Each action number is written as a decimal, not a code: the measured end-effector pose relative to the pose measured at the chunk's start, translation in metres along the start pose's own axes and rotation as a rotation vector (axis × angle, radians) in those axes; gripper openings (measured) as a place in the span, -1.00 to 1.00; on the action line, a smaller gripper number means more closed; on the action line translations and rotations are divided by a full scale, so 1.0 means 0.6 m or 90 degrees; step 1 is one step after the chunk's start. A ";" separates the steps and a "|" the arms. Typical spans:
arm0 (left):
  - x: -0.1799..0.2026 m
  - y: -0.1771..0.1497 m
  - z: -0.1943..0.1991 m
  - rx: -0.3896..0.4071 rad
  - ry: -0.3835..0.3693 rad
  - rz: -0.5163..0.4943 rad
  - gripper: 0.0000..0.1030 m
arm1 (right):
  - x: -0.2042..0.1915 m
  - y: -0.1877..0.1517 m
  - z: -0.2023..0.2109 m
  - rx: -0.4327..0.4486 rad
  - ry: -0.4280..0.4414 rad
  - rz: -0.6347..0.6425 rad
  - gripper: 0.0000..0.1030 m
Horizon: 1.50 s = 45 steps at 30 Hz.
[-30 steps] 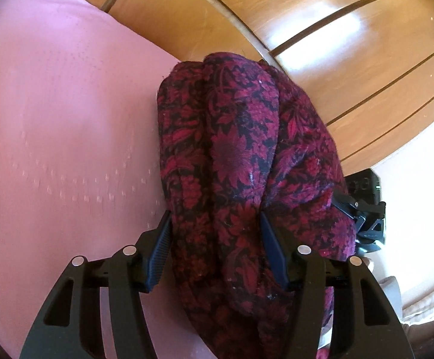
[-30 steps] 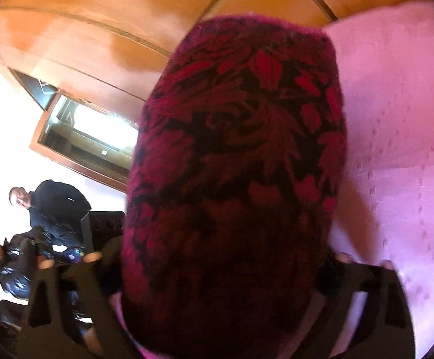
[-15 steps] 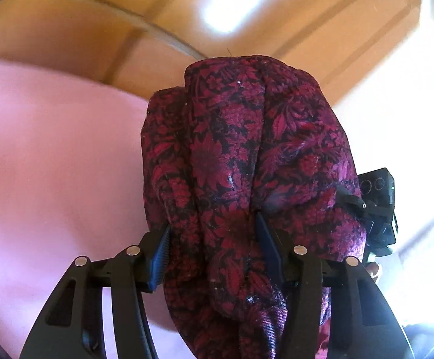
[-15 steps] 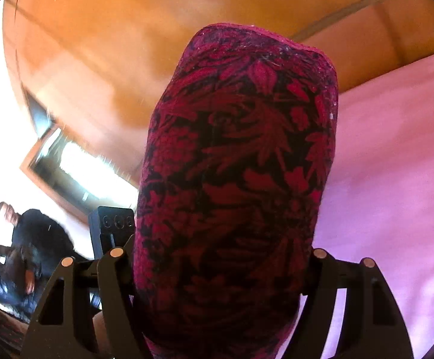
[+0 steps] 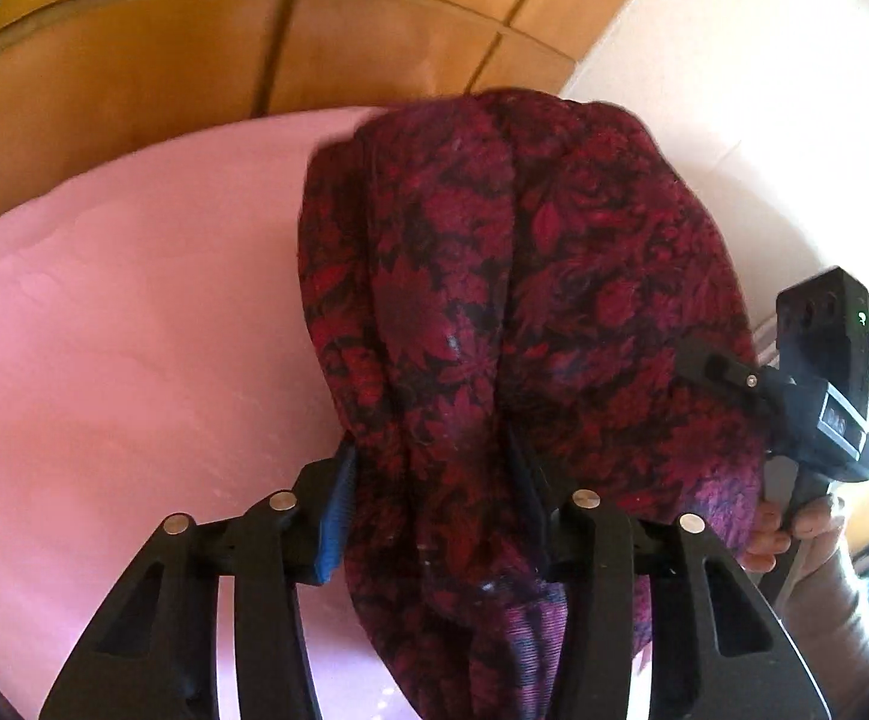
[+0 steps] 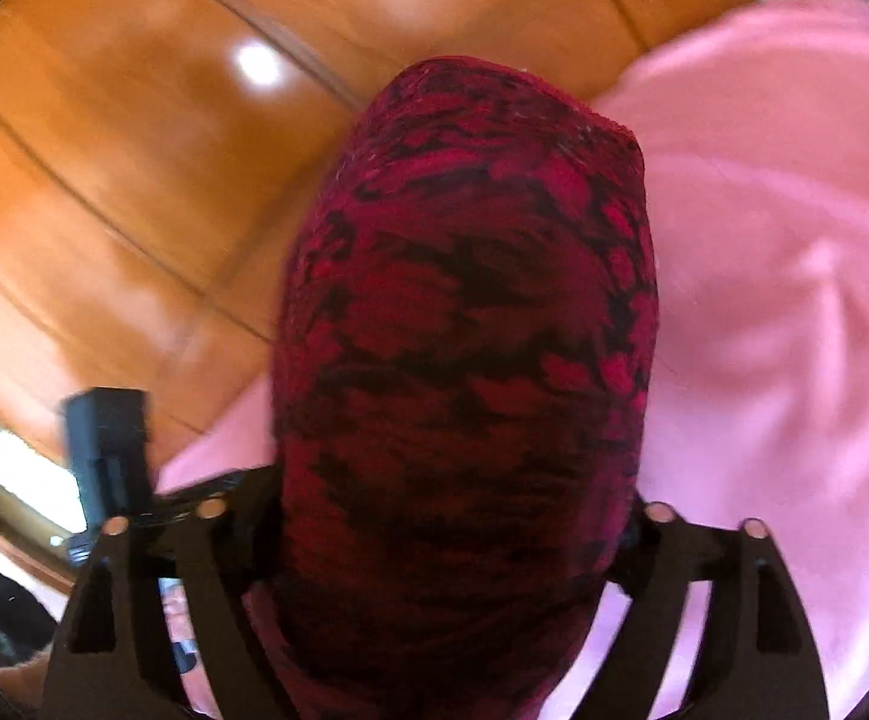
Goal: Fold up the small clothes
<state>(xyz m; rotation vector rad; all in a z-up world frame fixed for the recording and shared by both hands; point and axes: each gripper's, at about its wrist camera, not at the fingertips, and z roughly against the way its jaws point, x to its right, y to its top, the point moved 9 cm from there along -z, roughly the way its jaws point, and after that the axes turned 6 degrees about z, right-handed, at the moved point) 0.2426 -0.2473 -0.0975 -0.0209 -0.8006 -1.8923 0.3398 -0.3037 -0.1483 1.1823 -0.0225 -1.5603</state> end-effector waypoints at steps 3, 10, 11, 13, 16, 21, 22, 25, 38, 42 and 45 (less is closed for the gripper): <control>0.010 -0.001 0.009 0.019 0.004 0.016 -0.15 | 0.024 -0.014 0.031 0.016 -0.015 -0.026 0.81; 0.027 -0.020 0.020 0.064 0.067 0.025 -0.15 | -0.075 0.032 0.138 0.127 -0.145 0.105 0.06; 0.026 -0.018 0.020 0.067 0.073 0.028 -0.15 | -0.088 0.044 0.121 0.118 -0.148 0.114 0.05; 0.020 -0.011 0.019 0.064 0.088 0.033 -0.15 | -0.118 0.052 0.071 0.073 -0.177 0.137 0.04; 0.016 0.008 0.009 0.055 0.106 0.038 -0.15 | -0.097 0.057 -0.021 0.022 -0.269 0.162 0.05; 0.007 0.025 -0.007 0.056 0.114 0.045 -0.14 | -0.053 0.077 -0.064 0.003 -0.292 0.144 0.09; 0.008 0.019 -0.006 0.064 0.117 0.046 -0.14 | -0.054 0.074 -0.060 0.007 -0.292 0.153 0.11; 0.012 0.004 0.001 0.088 0.116 0.059 -0.14 | -0.055 0.062 -0.054 0.032 -0.294 0.177 0.13; 0.024 -0.012 0.053 0.158 0.170 0.034 0.02 | -0.124 -0.010 0.103 0.121 -0.267 0.160 0.24; 0.024 -0.013 0.055 0.165 0.179 0.028 0.02 | -0.127 -0.043 0.102 0.111 -0.291 0.175 0.03; 0.022 -0.010 0.048 0.164 0.179 0.028 0.02 | -0.128 -0.067 0.091 0.095 -0.293 0.176 0.03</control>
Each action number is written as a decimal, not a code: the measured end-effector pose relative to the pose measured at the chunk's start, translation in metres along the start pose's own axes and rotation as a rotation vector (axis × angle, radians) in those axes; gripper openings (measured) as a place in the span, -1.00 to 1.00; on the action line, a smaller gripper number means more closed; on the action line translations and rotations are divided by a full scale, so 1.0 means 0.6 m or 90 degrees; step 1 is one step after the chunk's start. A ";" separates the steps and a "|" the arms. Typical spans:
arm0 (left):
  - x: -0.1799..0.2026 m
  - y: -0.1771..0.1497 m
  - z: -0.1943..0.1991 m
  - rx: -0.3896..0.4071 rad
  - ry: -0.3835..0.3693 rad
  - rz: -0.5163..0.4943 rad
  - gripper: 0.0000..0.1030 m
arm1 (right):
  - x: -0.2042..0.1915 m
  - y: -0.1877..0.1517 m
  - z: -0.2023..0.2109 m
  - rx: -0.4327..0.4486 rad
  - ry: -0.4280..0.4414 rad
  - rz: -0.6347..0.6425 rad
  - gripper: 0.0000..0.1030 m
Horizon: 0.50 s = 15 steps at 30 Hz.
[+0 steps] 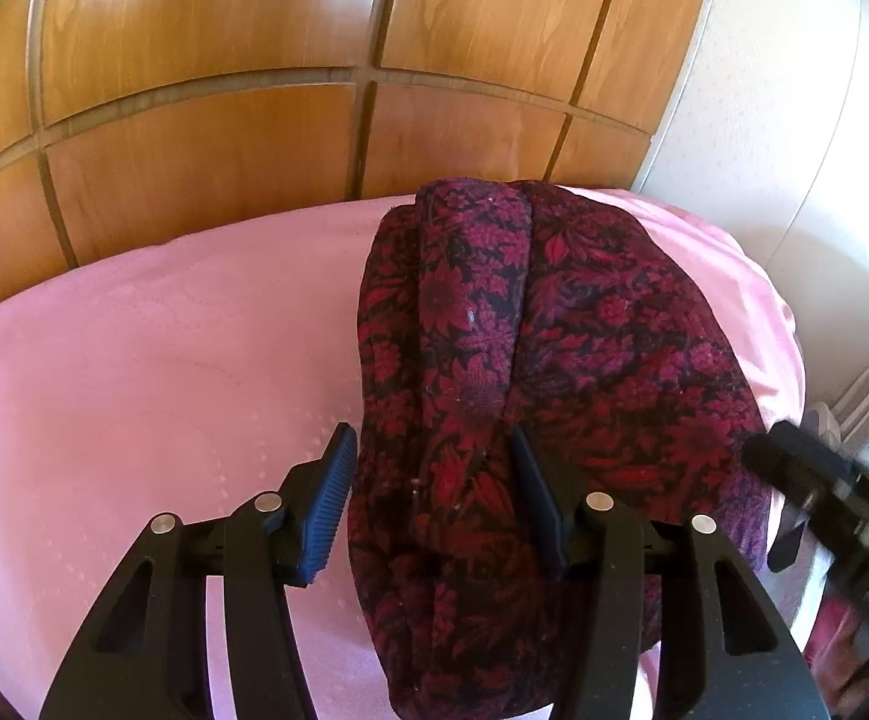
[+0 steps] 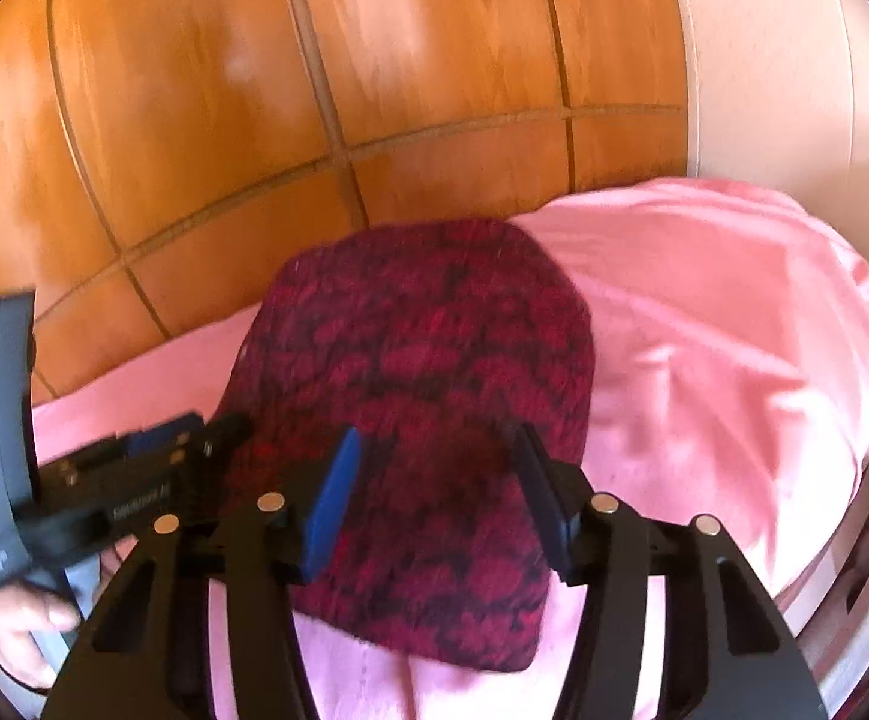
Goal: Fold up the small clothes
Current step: 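Open both grippers and smooth the folded sweater, then withdraw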
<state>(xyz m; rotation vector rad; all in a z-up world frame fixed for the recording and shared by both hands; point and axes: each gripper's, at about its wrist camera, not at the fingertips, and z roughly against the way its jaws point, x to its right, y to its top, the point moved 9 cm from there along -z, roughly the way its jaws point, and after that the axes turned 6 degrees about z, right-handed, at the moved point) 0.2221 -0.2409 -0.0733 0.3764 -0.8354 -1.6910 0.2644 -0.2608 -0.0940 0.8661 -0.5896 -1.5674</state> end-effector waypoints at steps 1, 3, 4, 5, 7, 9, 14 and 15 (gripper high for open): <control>-0.001 -0.001 -0.004 -0.003 -0.001 -0.002 0.02 | -0.002 -0.009 -0.007 -0.004 -0.010 0.007 0.03; -0.003 -0.004 -0.002 -0.001 0.001 -0.002 0.02 | -0.004 -0.011 -0.015 -0.005 -0.033 0.019 0.07; -0.003 -0.003 -0.003 0.001 0.000 -0.002 0.02 | -0.005 -0.008 -0.018 -0.002 -0.035 0.019 0.11; -0.003 -0.003 -0.003 0.002 -0.001 -0.002 0.02 | -0.006 -0.004 -0.022 0.002 -0.037 0.015 0.12; -0.003 -0.003 -0.001 0.004 -0.001 -0.001 0.02 | -0.006 -0.002 -0.028 0.003 -0.043 0.018 0.15; -0.003 -0.004 -0.001 0.005 -0.002 -0.001 0.02 | -0.007 -0.003 -0.030 0.005 -0.048 0.021 0.16; -0.005 -0.004 0.006 0.012 -0.011 0.010 0.02 | -0.003 -0.003 -0.025 0.004 -0.052 0.018 0.17; -0.005 -0.004 0.009 0.015 -0.011 0.008 0.02 | -0.003 -0.003 -0.023 0.003 -0.052 0.015 0.17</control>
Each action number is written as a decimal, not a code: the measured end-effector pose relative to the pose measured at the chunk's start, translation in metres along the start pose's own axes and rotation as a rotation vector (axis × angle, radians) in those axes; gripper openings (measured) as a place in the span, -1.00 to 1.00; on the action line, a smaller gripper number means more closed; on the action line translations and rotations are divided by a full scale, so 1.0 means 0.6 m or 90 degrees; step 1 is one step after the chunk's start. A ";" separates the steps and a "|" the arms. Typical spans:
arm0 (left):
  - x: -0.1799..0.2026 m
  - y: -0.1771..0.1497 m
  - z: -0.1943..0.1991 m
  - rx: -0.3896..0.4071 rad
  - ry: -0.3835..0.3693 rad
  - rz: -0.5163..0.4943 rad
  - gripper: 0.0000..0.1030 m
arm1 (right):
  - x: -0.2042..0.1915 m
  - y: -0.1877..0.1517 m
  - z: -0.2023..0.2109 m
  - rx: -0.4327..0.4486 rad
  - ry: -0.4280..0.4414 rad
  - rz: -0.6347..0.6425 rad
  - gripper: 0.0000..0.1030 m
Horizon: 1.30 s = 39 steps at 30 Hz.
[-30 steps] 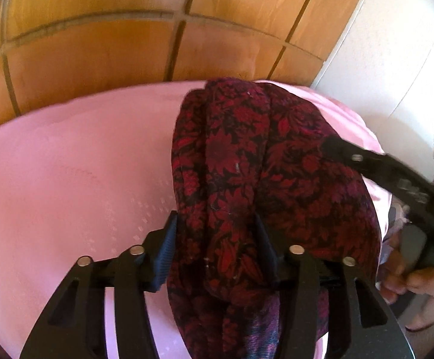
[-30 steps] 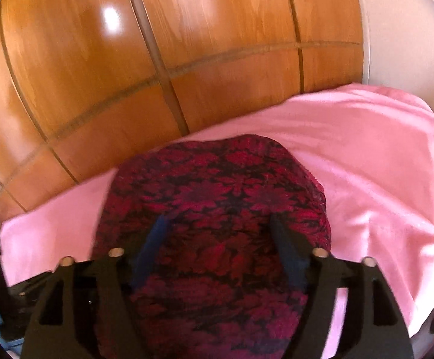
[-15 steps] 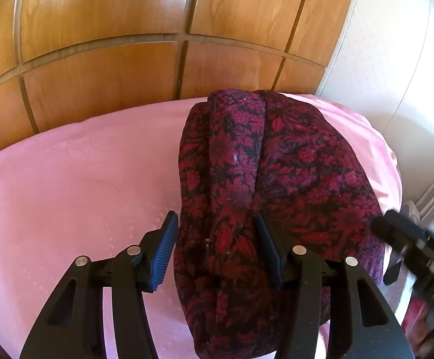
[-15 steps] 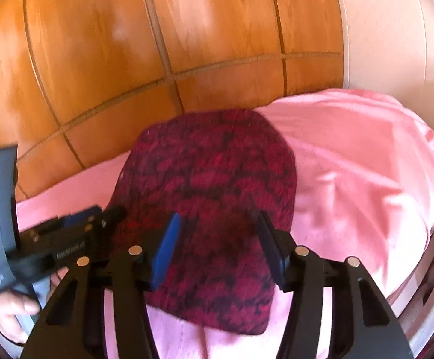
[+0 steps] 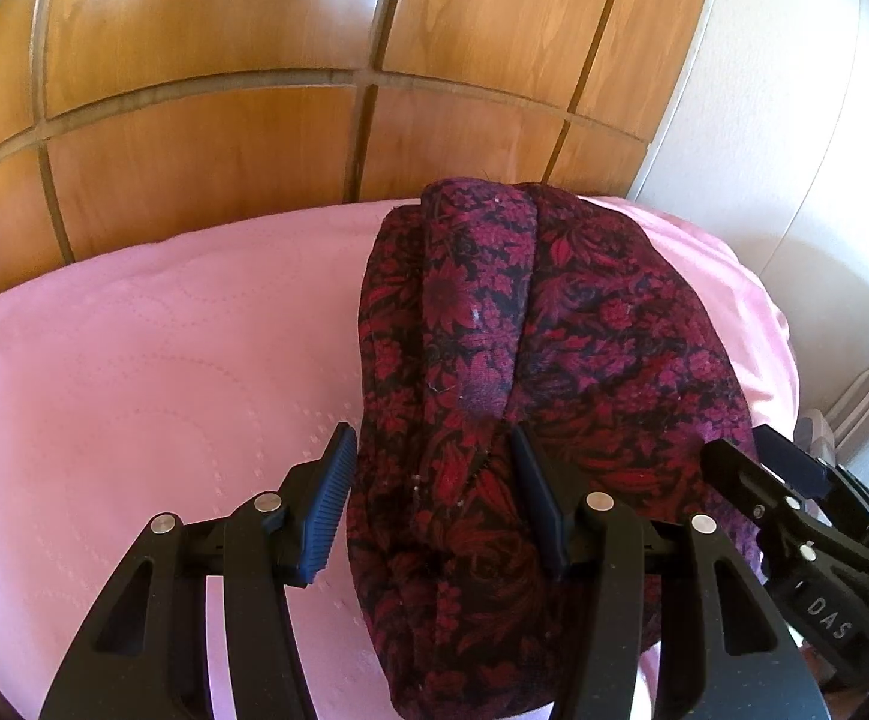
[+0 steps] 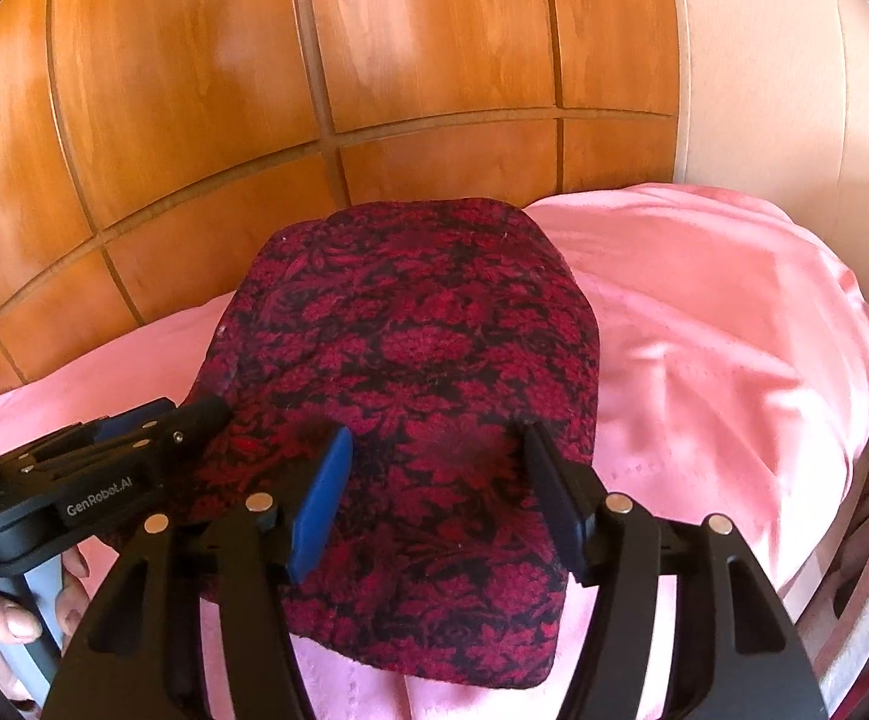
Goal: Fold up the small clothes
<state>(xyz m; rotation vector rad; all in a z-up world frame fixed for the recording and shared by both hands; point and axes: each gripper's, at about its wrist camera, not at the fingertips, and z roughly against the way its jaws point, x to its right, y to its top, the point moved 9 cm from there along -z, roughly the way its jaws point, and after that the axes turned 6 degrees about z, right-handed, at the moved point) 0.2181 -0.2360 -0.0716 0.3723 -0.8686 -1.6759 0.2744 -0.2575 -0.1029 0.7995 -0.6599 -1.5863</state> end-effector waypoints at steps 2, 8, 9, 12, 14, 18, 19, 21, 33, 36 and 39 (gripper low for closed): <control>-0.001 0.001 0.005 0.006 0.005 -0.007 0.02 | -0.001 0.003 0.013 0.003 0.004 -0.005 0.16; -0.014 -0.007 -0.013 -0.007 0.009 -0.005 0.23 | -0.015 -0.019 -0.016 -0.020 -0.020 0.038 0.30; -0.015 -0.007 -0.009 -0.007 0.008 -0.001 0.23 | -0.016 -0.020 -0.019 -0.017 -0.024 0.043 0.32; -0.014 -0.008 0.008 0.004 0.013 -0.005 0.23 | -0.018 -0.013 -0.005 -0.013 -0.019 0.032 0.33; -0.013 -0.009 0.023 0.009 0.010 -0.003 0.23 | -0.017 -0.010 0.004 -0.011 -0.016 0.021 0.35; -0.015 -0.010 0.057 0.029 0.009 -0.002 0.33 | -0.017 -0.011 0.032 0.001 -0.025 0.006 0.52; -0.017 -0.012 0.068 0.036 0.011 -0.005 0.34 | -0.017 -0.013 0.041 0.006 -0.031 0.002 0.59; -0.020 -0.017 0.084 0.046 0.018 -0.007 0.41 | -0.016 -0.017 0.059 0.014 -0.045 -0.011 0.67; -0.055 -0.069 0.170 0.085 0.067 0.010 0.72 | -0.063 -0.060 0.133 0.024 -0.100 -0.013 0.95; -0.062 -0.083 0.186 0.092 0.081 0.014 0.81 | -0.072 -0.077 0.140 0.018 -0.108 -0.014 0.95; -0.070 -0.096 0.199 0.098 0.093 0.022 0.92 | -0.071 -0.085 0.149 0.021 -0.126 -0.020 0.95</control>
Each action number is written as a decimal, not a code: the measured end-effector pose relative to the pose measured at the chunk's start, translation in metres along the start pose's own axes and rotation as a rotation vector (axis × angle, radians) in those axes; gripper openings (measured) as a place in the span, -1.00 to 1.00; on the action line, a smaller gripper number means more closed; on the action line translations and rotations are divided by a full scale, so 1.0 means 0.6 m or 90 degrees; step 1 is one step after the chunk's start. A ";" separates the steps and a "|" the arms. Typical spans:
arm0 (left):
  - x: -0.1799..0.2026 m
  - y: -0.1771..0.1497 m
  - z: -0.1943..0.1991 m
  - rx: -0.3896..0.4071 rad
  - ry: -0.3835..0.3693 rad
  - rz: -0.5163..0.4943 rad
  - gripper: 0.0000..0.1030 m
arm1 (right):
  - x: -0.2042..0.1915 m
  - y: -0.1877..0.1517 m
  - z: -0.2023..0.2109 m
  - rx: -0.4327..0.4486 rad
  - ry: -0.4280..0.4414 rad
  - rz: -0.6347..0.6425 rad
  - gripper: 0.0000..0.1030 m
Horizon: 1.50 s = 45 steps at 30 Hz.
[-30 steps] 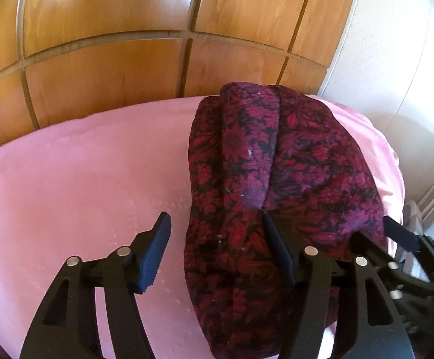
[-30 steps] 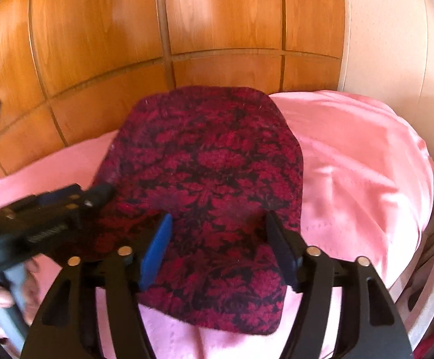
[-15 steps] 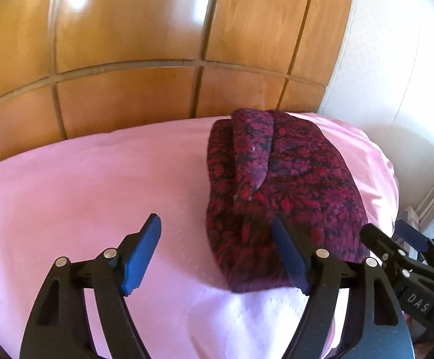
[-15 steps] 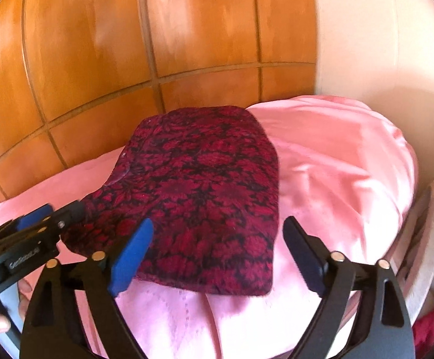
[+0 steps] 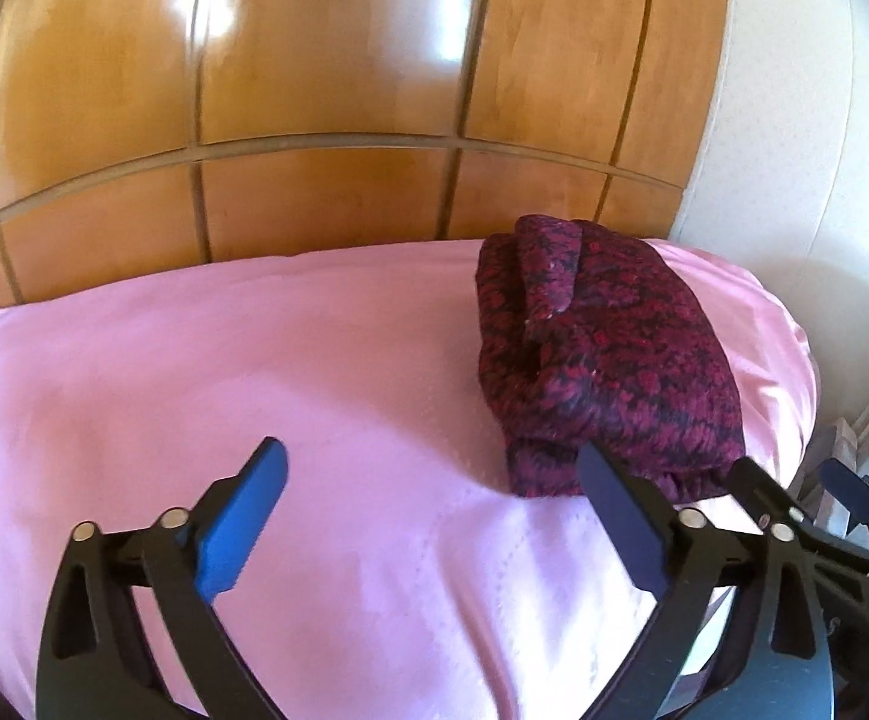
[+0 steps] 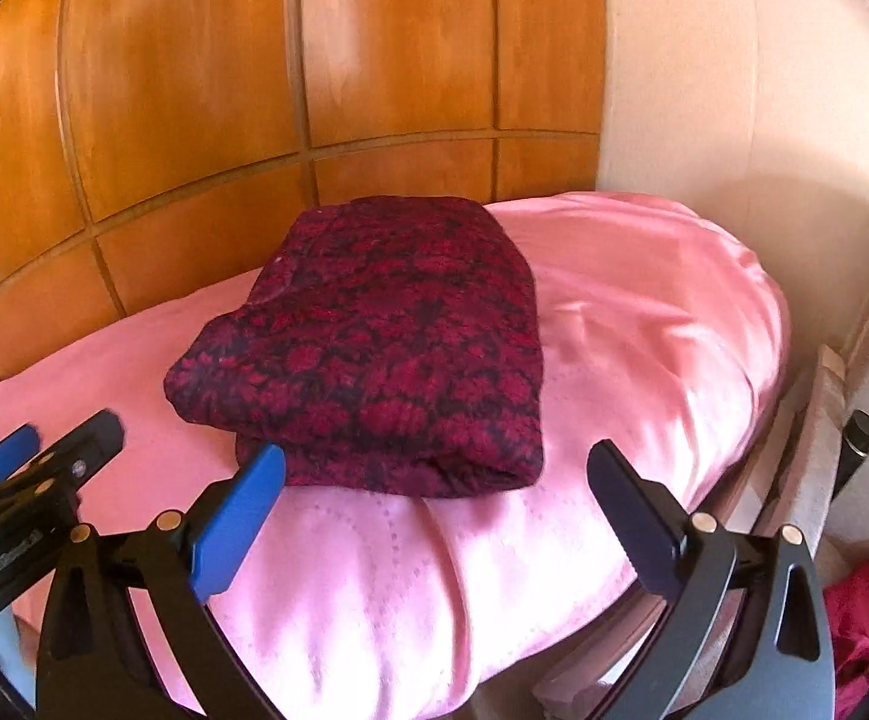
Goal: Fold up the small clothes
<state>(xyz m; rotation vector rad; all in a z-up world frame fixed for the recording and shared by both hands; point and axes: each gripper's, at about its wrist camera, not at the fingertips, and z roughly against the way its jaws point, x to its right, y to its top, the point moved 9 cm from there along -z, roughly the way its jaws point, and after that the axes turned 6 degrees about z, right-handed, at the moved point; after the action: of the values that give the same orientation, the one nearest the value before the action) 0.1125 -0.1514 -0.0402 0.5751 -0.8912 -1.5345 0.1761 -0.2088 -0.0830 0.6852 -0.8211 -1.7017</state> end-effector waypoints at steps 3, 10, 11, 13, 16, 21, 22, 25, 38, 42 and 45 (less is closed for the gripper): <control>-0.008 -0.010 0.009 0.001 0.009 0.005 0.92 | 0.004 -0.002 0.004 -0.003 -0.009 -0.002 0.95; -0.013 -0.016 0.022 0.011 0.029 -0.007 0.92 | 0.008 0.006 0.008 -0.010 -0.022 0.001 0.95; -0.013 -0.014 0.025 0.017 0.034 -0.010 0.92 | 0.007 0.006 0.009 -0.008 -0.021 0.001 0.95; -0.010 -0.011 0.032 0.026 0.040 -0.017 0.92 | 0.003 0.006 0.008 -0.008 -0.016 0.004 0.95; -0.008 -0.008 0.036 0.034 0.037 -0.011 0.92 | -0.004 0.006 0.008 -0.006 -0.007 0.008 0.95; -0.005 -0.008 0.036 0.039 0.045 -0.010 0.92 | -0.008 0.008 0.010 0.005 -0.018 0.020 0.95; -0.006 -0.008 0.036 0.039 0.047 -0.009 0.92 | -0.008 0.009 0.009 0.005 -0.020 0.021 0.95; -0.008 -0.009 0.031 0.035 0.053 -0.008 0.92 | -0.007 0.008 0.004 0.002 -0.018 0.016 0.95; -0.014 -0.006 0.035 0.037 0.054 0.004 0.92 | -0.017 0.008 -0.001 0.007 -0.010 0.022 0.95; -0.017 -0.004 0.037 0.038 0.049 0.011 0.92 | -0.016 0.007 -0.005 0.003 -0.011 0.019 0.95; -0.019 -0.003 0.038 0.038 0.050 0.015 0.92 | -0.015 0.007 -0.006 0.003 -0.012 0.021 0.95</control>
<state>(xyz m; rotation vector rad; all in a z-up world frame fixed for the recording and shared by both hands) 0.0954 -0.1354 -0.0298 0.6619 -0.8827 -1.4575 0.1837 -0.2014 -0.0816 0.6570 -0.8450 -1.6792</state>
